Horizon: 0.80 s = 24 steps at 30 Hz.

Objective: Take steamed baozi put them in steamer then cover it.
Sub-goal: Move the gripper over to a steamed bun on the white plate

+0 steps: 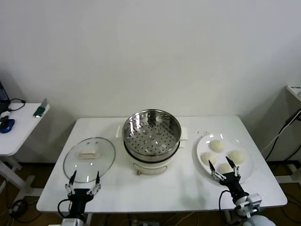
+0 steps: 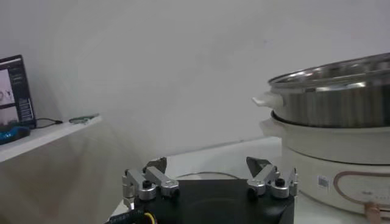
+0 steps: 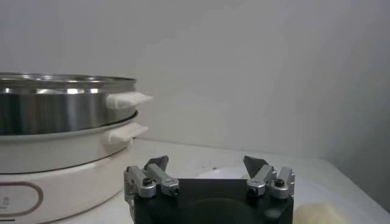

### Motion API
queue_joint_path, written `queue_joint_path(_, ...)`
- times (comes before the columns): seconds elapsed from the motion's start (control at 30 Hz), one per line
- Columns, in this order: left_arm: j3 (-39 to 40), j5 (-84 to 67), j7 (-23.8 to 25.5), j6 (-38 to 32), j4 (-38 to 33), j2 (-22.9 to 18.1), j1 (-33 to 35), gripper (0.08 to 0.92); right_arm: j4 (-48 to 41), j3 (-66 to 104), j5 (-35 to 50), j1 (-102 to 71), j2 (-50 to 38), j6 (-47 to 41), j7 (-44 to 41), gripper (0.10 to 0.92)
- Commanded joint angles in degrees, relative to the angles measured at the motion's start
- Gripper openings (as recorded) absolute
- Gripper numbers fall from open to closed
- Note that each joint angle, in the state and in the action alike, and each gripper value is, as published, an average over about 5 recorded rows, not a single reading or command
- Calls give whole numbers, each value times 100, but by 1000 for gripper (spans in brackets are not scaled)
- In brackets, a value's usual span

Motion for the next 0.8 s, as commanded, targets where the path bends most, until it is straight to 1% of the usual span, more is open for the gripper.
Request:
queue_joint_path(0.03,-2,2,-2,2,-9,7,1,823,-3,15,-66,113,-121,-134,-70,823)
queue_joint_path(0.1,-2,6,-1,4,-15,14,0,823,-18,17,-124,229,-283,-269,-159,823)
queue_joint_path(0.2,2,13,1,10,-30,43,-8,823,-118,1,-181,553,-783,-635,-527,823)
queue_joint_path(0.33,15,16,3,24,-62,97,-28,823,-401,-104,-474,1006,-1685,-1200,-1283,823)
queue_joint_path(0.4,19,14,5,25,-70,118,-35,823,-585,-199,-670,1224,-2142,-1324,-1755,823)
queue_joint_path(0.53,38,-8,7,9,-49,160,-39,823,-1071,-565,-957,1842,-3037,-1335,-2751,823)
queue_joint_path(0.67,54,-55,2,-26,10,199,-45,823,-1734,-1509,-1160,3059,-3723,-1253,-3572,823)
queue_joint_path(0.8,54,-124,-1,-38,32,236,-44,823,-2392,-2788,-1418,4586,-4052,-1136,-4542,823)
